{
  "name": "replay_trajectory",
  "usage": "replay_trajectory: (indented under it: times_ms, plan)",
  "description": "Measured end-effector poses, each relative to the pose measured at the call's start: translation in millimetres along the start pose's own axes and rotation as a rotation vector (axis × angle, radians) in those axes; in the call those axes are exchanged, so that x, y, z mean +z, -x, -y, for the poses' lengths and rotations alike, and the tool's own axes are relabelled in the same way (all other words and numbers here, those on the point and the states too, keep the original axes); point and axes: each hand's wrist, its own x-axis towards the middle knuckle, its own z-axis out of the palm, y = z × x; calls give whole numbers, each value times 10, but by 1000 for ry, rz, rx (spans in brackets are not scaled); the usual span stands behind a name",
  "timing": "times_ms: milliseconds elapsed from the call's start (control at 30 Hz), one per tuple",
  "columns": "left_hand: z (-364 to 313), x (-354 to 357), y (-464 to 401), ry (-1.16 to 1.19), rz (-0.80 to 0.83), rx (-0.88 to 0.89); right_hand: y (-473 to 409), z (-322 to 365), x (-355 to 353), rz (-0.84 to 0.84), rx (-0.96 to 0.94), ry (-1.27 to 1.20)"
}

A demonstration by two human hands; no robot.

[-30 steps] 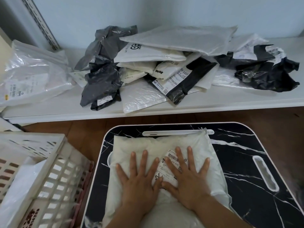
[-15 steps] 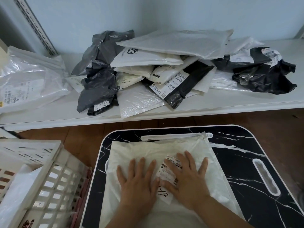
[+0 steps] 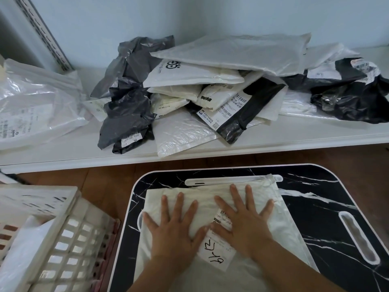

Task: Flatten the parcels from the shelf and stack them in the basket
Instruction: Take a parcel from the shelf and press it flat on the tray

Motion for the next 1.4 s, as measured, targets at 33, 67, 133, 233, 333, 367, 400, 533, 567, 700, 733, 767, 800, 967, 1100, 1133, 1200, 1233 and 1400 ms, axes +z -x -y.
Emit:
replay_trajectory:
  times_ms: [33, 67, 133, 233, 333, 367, 400, 533, 567, 700, 733, 767, 800, 967, 1100, 1133, 1200, 1233, 1400]
  plan:
    - [-3, -43, -17, -8, -11, 5, -9, -13, -16, 14, -4, -12]
    - [3, -49, -43, -4, -12, 23, -24, -30, -32, 33, -13, -42]
    - [32, -122, -52, 49, 99, 25, 12, -67, -96, 62, -38, -141]
    - [113, -235, 54, 86, 141, 44, 196, -117, -158, 7, -39, -241]
    - [150, -199, 395, -14, 6, 57, 532, -93, -143, -24, -61, -176]
    - [143, -181, 529, 7, -14, 43, 669, -67, -126, -19, -63, -173]
    - [126, -202, 647, 24, -8, 40, 802, -41, -101, -19, -61, -182]
    - [63, -133, 1075, 67, -115, 38, 1278, 49, -12, 3, -48, -205]
    - [31, -176, 1156, 53, -109, 30, 1340, 72, 28, 17, -55, -187]
    - [-117, 9, 1520, -23, -1, 36, 1615, 114, 287, -38, -46, -116]
    - [-142, 22, 1560, -36, 11, 33, 1659, 112, 340, -58, -42, -53]
    - [-149, 66, 1585, -39, 27, 25, 1692, 105, 397, -11, -12, -34]
    - [-152, 100, 1600, -36, 48, 20, 1698, 87, 475, -23, 21, -1]
    - [-154, 265, 1573, -35, 72, 36, 1639, 52, 681, -118, 31, 65]
    - [-174, 283, 1516, 26, 83, 10, 1577, 48, 741, -119, 27, 4]
    - [-182, 267, 1500, 38, 90, 1, 1558, 45, 741, -122, 27, -2]
    - [-166, 269, 1451, 32, 96, 8, 1513, 34, 725, -118, 22, -23]
    - [-151, 261, 1419, 19, 91, 4, 1475, 24, 707, -117, 23, -30]
    - [-136, 22, 1139, -89, 129, 11, 1156, -28, 520, -99, 26, -24]
